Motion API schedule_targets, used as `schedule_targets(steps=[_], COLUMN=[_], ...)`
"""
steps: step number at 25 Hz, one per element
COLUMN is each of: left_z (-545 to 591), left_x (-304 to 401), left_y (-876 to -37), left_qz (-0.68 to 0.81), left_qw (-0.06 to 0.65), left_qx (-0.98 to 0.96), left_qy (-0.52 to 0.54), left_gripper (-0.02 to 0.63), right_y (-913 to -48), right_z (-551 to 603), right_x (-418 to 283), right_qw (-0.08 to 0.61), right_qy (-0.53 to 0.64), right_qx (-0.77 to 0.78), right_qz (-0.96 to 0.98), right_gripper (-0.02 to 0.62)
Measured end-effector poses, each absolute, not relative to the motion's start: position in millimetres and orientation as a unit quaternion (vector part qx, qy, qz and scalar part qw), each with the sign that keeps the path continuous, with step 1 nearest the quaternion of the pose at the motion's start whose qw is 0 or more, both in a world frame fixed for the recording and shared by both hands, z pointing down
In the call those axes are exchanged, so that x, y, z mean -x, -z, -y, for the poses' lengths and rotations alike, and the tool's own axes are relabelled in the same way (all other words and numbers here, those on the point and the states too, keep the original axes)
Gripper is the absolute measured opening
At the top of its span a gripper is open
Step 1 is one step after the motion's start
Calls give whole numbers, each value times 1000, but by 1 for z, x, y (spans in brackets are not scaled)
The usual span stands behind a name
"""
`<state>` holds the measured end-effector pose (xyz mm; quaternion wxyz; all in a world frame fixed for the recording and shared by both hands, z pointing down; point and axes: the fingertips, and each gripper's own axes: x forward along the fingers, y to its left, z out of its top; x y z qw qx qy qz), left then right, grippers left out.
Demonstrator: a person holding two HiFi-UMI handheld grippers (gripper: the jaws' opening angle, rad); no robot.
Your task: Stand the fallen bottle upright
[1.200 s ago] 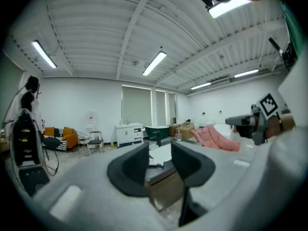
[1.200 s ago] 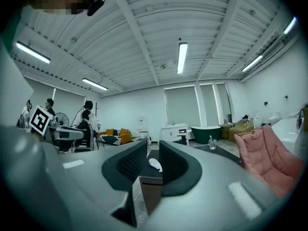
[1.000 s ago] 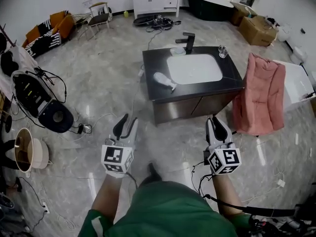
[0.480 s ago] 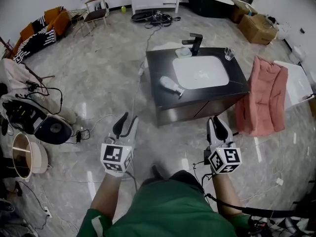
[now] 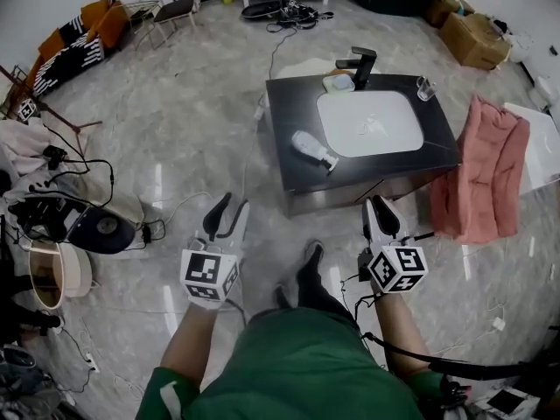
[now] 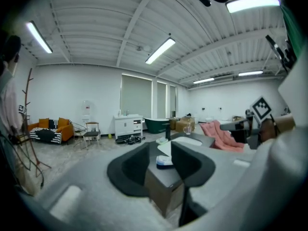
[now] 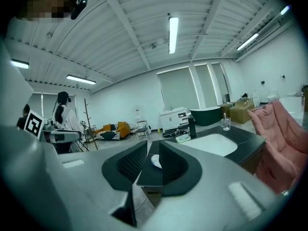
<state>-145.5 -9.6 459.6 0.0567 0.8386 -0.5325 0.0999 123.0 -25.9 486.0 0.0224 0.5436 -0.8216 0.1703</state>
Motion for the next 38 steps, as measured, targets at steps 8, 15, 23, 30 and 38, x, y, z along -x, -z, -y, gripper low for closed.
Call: schedule_targets(steps=[8, 15, 23, 30, 38], left_z=[99, 158, 190, 208, 239], left_x=[124, 101, 91, 109, 117], left_y=[-471, -483, -496, -522, -550], left_qz=[549, 559, 567, 558, 511], left_qw=[64, 83, 102, 128, 145], left_qx=[-825, -814, -805, -806, -830], left_qy=[-119, -134, -141, -149, -171], left_gripper=[141, 141, 140, 136, 130], right_y=[-530, -564, -611, -653, -716], right_z=[133, 203, 234, 245, 258], right_x=[-131, -140, -133, -116, -109], right_qw=[33, 62, 104, 145, 218], right_qy=[-237, -273, -314, -341, -347], right_qx=[-500, -461, -421, -409, -413], right_qz=[832, 842, 845, 834, 813], right_gripper=[64, 103, 118, 136, 156])
